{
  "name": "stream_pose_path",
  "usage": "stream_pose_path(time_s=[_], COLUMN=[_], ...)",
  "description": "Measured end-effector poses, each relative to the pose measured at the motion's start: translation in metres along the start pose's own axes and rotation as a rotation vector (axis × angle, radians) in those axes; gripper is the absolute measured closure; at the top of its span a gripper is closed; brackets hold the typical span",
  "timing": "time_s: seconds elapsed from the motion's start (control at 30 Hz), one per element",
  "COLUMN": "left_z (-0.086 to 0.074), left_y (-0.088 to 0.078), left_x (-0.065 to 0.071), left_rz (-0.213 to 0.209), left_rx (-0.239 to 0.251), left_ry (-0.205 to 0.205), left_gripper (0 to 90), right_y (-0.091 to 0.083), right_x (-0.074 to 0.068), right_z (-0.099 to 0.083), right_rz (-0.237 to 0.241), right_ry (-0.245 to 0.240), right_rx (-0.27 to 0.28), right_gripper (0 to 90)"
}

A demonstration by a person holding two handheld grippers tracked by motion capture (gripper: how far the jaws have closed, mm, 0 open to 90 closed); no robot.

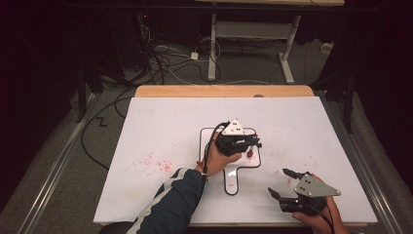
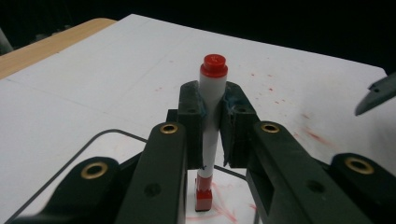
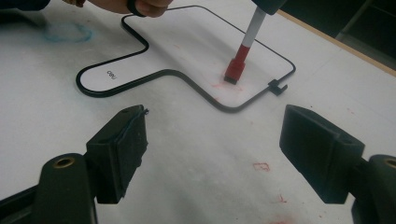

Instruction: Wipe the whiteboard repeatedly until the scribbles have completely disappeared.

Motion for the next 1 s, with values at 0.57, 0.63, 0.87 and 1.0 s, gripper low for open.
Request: stream_pose_path(time_s=[0.57,0.63,0.87,1.0], left_z=[-0.005,-0.005,-0.002,0.002], left_y=[-0.009,-0.006,0.009,0.014], left_x=[-0.020,-0.009,0.022,0.022], left_rz=[0.053,0.029,-0.043,-0.030], left_rx=[0.030,0.030,0.031,0.013], left_ry=[-0.041,-0.028,0.022,0.050], left_gripper=[78.2,78.2,78.2,78.2], right_y=[0.001,0.000,0.001,0.002], right_x=[-0.001,0.000,-0.002,-0.003], right_z=[0.000,0.000,0.001,0.000], right_rz=[0.002,0.000,0.005,0.008], right_ry=[-0.006,-0.003,-0.013,-0.017], right_rx=[-0.004,-0.002,-0.005,-0.010], right_gripper=[23.9,23.9,23.9,24.0])
Point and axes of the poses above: each handheld gripper's, and its own axes: y roughly forward along the jaws, z roughly out of its top, x roughly to its right, the point moved 4 cm from there along y, roughly forward along the jaws, and after that the axes turned 2 degrees about -y, right-handed, at the moved point
